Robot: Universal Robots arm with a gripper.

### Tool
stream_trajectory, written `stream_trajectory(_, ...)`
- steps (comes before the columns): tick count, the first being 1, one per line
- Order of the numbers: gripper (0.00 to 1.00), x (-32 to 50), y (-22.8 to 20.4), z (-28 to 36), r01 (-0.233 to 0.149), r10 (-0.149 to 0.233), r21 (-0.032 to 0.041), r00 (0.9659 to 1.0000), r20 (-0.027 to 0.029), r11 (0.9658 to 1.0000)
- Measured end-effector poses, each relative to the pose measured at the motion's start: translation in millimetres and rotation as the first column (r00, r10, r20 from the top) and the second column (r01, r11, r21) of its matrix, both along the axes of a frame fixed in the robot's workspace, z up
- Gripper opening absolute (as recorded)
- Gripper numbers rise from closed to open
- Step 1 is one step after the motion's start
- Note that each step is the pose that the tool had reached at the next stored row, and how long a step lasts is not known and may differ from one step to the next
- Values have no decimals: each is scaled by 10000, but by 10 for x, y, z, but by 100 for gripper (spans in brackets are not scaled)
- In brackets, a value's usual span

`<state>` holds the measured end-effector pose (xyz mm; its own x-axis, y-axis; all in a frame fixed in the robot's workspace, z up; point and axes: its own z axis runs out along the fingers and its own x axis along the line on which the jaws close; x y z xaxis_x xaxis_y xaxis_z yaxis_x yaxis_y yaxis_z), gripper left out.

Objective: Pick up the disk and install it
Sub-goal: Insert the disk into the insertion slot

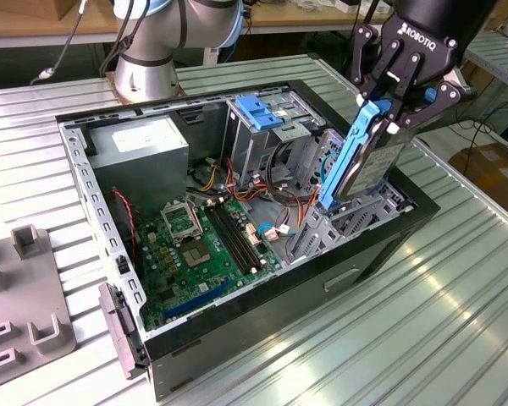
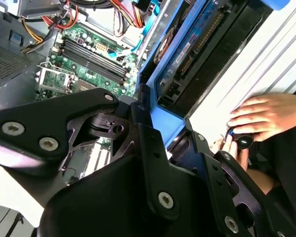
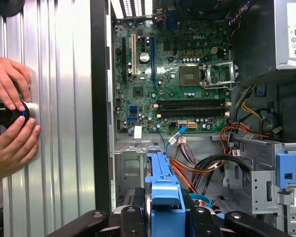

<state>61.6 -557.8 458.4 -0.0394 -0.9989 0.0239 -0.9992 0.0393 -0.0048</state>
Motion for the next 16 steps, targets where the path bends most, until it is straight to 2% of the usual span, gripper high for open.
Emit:
stream_trajectory(5,37,2,0,-38,1,-1,0,10000,0,10000)
stream_trajectory(16,37,9,5,-72,2,-2,0,10000,0,10000)
